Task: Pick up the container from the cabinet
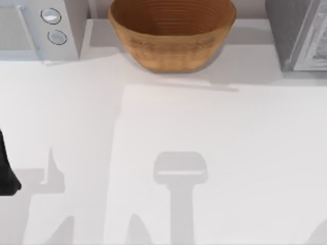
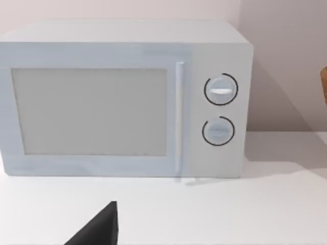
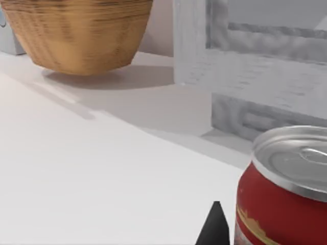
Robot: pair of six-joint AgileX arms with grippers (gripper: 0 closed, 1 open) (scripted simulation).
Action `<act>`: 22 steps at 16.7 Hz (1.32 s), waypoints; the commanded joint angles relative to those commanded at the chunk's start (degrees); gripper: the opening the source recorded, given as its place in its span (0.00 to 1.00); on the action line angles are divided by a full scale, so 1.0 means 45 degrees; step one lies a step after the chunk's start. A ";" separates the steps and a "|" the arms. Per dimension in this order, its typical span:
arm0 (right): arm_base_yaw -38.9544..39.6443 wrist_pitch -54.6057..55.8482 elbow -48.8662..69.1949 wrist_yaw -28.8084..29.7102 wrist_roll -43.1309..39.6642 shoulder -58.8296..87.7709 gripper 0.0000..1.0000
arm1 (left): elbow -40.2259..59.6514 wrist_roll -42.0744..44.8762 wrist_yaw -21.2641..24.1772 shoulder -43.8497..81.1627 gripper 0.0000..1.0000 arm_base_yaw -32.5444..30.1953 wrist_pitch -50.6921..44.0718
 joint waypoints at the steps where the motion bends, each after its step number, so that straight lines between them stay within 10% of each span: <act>1: 0.0125 -0.0072 -0.0211 0.0109 -0.0174 -0.0328 0.00 | 0.0000 0.0000 0.0000 0.0000 1.00 0.0000 0.0000; 6: 0.0235 -0.0122 -0.0397 0.0194 -0.0333 -0.0577 0.00 | 0.0000 0.0000 0.0000 0.0000 1.00 0.0000 0.0000; 19: 0.0235 -0.0122 -0.0397 0.0194 -0.0333 -0.0577 0.98 | 0.0000 0.0000 0.0000 0.0000 1.00 0.0000 0.0000; 22: 0.0235 -0.0122 -0.0397 0.0194 -0.0333 -0.0577 1.00 | 0.0000 0.0000 0.0000 0.0000 1.00 0.0000 0.0000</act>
